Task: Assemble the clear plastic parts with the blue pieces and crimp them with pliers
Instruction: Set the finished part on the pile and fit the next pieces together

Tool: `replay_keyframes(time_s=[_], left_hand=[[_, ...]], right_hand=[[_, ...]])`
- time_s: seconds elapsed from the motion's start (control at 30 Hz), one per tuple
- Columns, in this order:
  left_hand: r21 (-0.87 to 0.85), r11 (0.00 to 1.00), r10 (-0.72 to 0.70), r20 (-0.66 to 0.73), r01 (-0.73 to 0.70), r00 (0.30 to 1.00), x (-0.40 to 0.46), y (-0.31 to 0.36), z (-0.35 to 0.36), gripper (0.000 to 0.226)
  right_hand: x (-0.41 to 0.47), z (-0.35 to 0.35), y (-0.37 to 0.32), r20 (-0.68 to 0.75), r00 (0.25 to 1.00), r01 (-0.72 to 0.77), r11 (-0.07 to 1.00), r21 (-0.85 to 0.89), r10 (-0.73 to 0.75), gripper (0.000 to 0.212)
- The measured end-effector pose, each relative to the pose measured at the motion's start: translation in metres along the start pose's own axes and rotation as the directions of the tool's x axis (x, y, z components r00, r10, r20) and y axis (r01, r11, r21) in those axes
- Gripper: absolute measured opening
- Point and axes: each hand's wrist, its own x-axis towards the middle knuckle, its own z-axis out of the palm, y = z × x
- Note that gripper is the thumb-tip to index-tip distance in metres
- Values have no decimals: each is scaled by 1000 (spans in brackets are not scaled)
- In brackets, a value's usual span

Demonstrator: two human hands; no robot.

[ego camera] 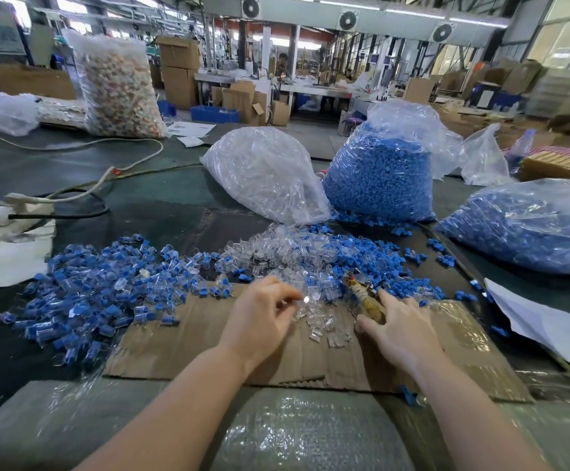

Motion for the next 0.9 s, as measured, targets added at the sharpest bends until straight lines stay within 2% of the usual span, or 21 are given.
replay_keyframes(time_s=[0.1, 0.2, 0.4, 0.57, 0.73, 0.9], left_hand=[[-33, 997, 76, 209, -70, 975, -3, 13, 16, 24], [-31, 997, 70, 268, -64, 961, -6, 13, 26, 25], [-69, 997, 33, 135, -24, 990, -10, 9, 28, 25], [-61, 997, 49, 98, -43, 994, -11, 8, 29, 27], [-122, 992, -18, 47, 24, 999, -10, 5, 27, 23], [-171, 983, -65, 53, 73, 996, -9, 5, 26, 21]], right_hand=[[1, 0, 1, 19, 1000, 1, 1000, 9, -1, 60], [0, -2, 0, 17, 1000, 0, 1000, -10, 1, 59], [1, -10, -2, -182, 983, 45, 996, 71, -32, 48], [19, -17, 6, -266, 964, 21, 996, 82, 2, 30], [40, -16, 17, -231, 970, -72, 997, 9, 72, 32], [53, -15, 19, -180, 980, -104, 986, -131, 80, 36]])
